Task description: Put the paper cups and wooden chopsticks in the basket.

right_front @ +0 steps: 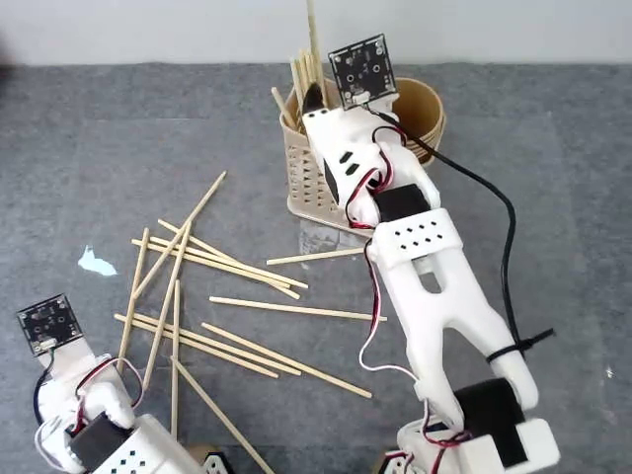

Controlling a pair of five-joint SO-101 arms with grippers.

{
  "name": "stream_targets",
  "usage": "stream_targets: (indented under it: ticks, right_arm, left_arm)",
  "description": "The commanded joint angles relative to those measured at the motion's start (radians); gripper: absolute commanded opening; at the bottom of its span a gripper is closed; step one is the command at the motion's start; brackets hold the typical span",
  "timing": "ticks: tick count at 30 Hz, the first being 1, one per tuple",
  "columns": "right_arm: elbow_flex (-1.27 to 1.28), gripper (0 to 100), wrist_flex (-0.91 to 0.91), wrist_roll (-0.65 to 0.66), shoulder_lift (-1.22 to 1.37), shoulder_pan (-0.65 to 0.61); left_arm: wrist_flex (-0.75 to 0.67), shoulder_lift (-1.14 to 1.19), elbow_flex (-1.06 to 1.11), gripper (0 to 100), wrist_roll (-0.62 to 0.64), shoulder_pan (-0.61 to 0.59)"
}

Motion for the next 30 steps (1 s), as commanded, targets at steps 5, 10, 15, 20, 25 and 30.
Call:
stream_targets:
  ticks: [5, 10, 15, 20, 25, 30]
  right_arm:
    - [-0.121, 11.8, 0.328, -0.012, -0.226, -0.085]
    - [-0.124, 0.8, 0.605, -0.012, -0.352, -0.143]
    - [-0.123, 1.1, 0.865, -0.014, -0.426, -0.170]
    - [-0.123, 0.9, 1.040, -0.015, -0.463, -0.165]
    - [-0.106, 0.9, 1.179, -0.107, -0.455, -0.165]
    - [0.048, 0.9, 1.182, -0.218, -0.464, -0.163]
  left_arm:
    - [-0.044, 0.003, -0.016, 2, 0.002, 0.008]
    - [-0.035, 0.003, -0.042, 1, 0.071, 0.009]
    - [-0.020, 0.005, -0.114, 2, 0.071, 0.051]
    - [-0.077, 0.005, -0.120, 2, 0.026, 0.149]
    - [-0.078, 0.008, -0.133, 2, -0.072, 0.232]
    - [0.020, 0.015, -0.288, 2, -0.109, 0.287]
